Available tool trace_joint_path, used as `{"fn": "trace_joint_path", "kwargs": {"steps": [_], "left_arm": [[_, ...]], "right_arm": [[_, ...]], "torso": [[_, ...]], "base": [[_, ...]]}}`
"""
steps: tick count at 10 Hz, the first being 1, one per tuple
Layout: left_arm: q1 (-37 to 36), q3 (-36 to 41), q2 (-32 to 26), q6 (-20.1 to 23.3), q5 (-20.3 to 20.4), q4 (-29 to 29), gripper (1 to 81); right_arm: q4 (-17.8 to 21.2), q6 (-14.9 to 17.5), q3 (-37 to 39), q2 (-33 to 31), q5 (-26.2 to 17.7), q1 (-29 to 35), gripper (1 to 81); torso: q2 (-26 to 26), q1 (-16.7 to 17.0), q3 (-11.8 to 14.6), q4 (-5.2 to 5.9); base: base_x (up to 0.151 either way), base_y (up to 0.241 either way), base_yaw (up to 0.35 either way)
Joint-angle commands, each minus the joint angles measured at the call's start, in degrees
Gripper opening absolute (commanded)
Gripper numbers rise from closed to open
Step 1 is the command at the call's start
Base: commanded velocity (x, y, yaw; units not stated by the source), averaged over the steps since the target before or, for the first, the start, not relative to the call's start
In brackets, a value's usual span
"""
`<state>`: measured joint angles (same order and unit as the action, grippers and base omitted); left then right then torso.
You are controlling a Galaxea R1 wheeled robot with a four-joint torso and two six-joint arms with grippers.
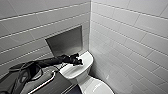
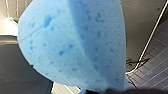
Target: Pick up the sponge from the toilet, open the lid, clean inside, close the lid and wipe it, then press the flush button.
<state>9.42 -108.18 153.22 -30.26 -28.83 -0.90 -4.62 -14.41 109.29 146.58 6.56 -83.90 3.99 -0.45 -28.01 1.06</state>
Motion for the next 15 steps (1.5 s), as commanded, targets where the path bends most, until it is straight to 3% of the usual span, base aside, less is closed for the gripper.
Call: {"fn": "trace_joint_path", "kwargs": {"steps": [1,4,6,9,10,11,15], "left_arm": [[-8.07,18.23,-13.09,-1.82,-1.67,0.90,1.0],[1.50,35.20,-25.05,-1.82,-1.40,-2.07,1.0],[12.31,39.71,-28.75,-1.82,-0.97,-8.04,1.0],[28.92,39.62,-29.37,-1.82,5.53,-17.28,1.0],[33.93,39.10,-29.37,-1.74,8.17,-19.22,1.0],[38.50,37.61,-28.67,-1.74,10.80,-21.68,1.0],[52.48,23.74,-20.42,-1.38,12.99,-28.71,1.0]], "right_arm": [[0.58,0.08,-0.93,-1.26,-3.83,0.26,1.0],[0.49,0.08,-0.66,-1.18,-3.83,0.26,1.0],[0.49,0.08,-0.49,-1.35,-3.83,0.35,1.0],[0.49,0.00,0.21,-1.09,-3.83,0.35,1.0],[0.49,0.00,0.56,-0.91,-3.83,0.35,1.0],[0.49,0.00,0.91,-0.56,-3.83,0.26,1.0],[0.40,0.08,1.79,0.14,-3.83,-0.27,1.0]], "torso": [[0.00,0.00,0.00,0.00],[0.00,0.00,0.00,0.00],[0.00,0.00,0.00,0.00],[0.00,0.00,0.00,0.00],[0.00,0.00,3.18,0.00],[0.00,0.00,3.79,0.00],[0.02,0.02,9.24,0.00]], "base": [[0.000,0.000,0.000],[0.000,0.000,0.000],[0.000,0.000,0.000],[0.000,0.000,0.000],[0.000,0.000,0.000],[0.000,0.000,0.000],[0.000,0.000,0.000]]}}
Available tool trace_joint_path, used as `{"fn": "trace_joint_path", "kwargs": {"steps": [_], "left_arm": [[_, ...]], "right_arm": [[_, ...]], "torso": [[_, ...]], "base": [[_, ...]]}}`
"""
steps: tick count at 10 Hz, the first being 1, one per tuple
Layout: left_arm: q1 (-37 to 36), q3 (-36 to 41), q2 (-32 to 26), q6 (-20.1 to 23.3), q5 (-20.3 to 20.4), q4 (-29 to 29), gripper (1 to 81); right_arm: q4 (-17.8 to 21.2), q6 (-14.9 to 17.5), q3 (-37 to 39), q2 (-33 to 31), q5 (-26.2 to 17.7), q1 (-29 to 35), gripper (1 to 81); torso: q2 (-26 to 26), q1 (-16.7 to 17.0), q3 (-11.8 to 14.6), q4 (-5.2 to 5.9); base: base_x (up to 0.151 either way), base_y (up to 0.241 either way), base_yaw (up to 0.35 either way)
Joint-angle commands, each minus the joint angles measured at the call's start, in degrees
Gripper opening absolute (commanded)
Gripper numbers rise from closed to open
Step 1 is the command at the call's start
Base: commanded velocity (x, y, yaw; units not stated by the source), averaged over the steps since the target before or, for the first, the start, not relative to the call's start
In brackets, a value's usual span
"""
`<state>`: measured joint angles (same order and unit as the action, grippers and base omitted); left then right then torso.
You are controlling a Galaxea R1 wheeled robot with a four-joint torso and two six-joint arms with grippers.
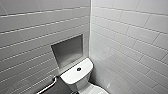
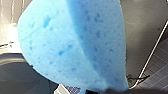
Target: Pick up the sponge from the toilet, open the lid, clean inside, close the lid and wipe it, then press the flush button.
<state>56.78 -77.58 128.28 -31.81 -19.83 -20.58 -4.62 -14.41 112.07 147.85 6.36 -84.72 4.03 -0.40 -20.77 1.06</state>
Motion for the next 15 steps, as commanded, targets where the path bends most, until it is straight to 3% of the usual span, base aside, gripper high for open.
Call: {"fn": "trace_joint_path", "kwargs": {"steps": [1,8,10,15], "left_arm": [[8.29,-10.65,6.20,0.34,6.99,-9.31,1.0],[21.75,-39.47,22.53,-0.98,21.67,-6.24,1.0],[22.89,-44.84,25.35,-0.98,21.94,-4.30,1.0],[25.18,-58.55,33.79,-1.07,21.68,-2.98,1.0]], "right_arm": [[0.31,0.08,-0.90,-0.95,-3.64,0.48,1.0],[0.49,0.08,3.40,2.21,-3.64,0.30,1.0],[0.49,0.08,4.64,2.74,-3.64,0.30,1.0],[0.23,0.08,9.37,5.46,-1.79,-0.32,1.0]], "torso": [[0.00,-0.02,3.52,0.00],[0.15,0.22,14.24,0.00],[0.22,0.30,13.35,0.00],[0.33,0.40,13.94,0.00]], "base": [[0.000,0.000,0.000],[0.000,0.000,0.000],[0.000,0.000,0.000],[0.000,0.000,0.000]]}}
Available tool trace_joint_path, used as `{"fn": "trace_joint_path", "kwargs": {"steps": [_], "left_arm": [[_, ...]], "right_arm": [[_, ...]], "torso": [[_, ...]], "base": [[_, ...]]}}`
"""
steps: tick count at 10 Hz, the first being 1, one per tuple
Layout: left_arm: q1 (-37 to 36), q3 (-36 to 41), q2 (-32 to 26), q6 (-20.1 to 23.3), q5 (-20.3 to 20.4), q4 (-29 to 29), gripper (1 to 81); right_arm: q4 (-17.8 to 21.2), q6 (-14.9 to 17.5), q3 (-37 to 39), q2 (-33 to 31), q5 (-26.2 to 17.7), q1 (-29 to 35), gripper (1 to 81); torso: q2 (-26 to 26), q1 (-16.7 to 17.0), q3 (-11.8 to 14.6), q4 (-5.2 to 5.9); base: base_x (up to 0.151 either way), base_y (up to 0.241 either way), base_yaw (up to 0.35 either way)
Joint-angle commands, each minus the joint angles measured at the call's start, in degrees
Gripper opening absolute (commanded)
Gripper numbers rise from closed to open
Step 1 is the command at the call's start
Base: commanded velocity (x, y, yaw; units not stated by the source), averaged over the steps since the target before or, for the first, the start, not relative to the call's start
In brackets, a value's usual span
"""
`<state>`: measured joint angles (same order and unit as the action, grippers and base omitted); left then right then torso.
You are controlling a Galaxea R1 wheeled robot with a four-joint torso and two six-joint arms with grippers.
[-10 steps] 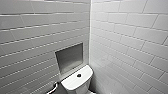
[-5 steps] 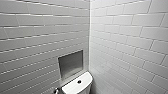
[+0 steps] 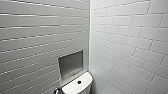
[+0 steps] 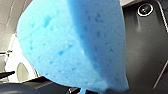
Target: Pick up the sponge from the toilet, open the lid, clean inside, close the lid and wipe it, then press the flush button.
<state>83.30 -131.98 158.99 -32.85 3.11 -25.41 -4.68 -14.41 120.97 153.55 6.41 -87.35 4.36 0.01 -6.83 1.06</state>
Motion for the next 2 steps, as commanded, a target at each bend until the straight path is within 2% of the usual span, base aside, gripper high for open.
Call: {"fn": "trace_joint_path", "kwargs": {"steps": [1,2], "left_arm": [[-1.07,-7.94,5.11,-0.02,-1.61,2.73,1.0],[-0.81,-11.36,7.13,-0.02,-1.70,3.61,1.0]], "right_arm": [[0.29,0.08,2.32,0.72,-1.84,2.30,1.0],[0.29,0.08,4.25,1.95,-1.84,2.21,1.0]], "torso": [[0.00,-0.01,0.00,0.00],[0.00,-0.01,0.00,0.00]], "base": [[0.000,0.000,0.000],[0.000,0.000,0.000]]}}
